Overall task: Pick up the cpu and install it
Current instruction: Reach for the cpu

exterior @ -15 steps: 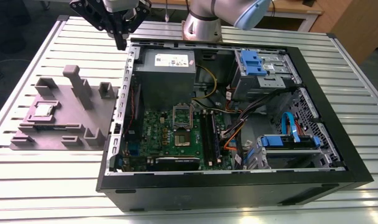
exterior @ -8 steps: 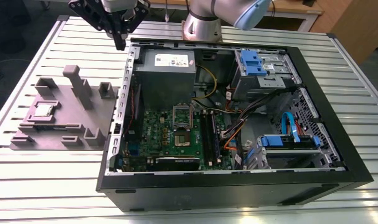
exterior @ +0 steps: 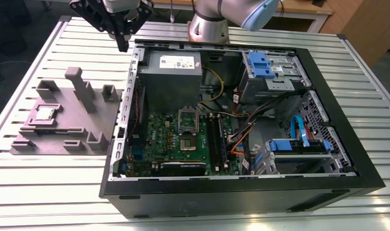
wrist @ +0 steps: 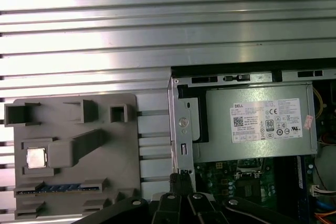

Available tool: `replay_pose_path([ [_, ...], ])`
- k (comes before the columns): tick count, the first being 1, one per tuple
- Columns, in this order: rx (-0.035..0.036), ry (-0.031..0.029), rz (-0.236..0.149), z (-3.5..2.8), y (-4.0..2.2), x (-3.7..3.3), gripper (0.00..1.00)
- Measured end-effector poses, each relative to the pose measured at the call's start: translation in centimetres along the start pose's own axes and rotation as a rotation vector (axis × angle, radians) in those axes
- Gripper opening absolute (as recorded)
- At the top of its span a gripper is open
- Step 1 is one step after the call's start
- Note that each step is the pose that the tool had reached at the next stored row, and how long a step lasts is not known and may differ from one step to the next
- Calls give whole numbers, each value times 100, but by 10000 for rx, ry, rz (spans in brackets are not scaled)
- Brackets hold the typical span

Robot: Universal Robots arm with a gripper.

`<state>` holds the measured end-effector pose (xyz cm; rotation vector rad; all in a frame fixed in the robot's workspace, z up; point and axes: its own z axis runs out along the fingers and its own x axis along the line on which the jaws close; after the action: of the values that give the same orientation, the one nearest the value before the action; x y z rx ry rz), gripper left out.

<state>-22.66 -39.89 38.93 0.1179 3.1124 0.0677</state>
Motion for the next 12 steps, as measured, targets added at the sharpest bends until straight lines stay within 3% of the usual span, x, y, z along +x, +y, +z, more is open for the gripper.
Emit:
replay_pose_path([
  [12, 0, 1, 0, 2, -2, 26, 11],
])
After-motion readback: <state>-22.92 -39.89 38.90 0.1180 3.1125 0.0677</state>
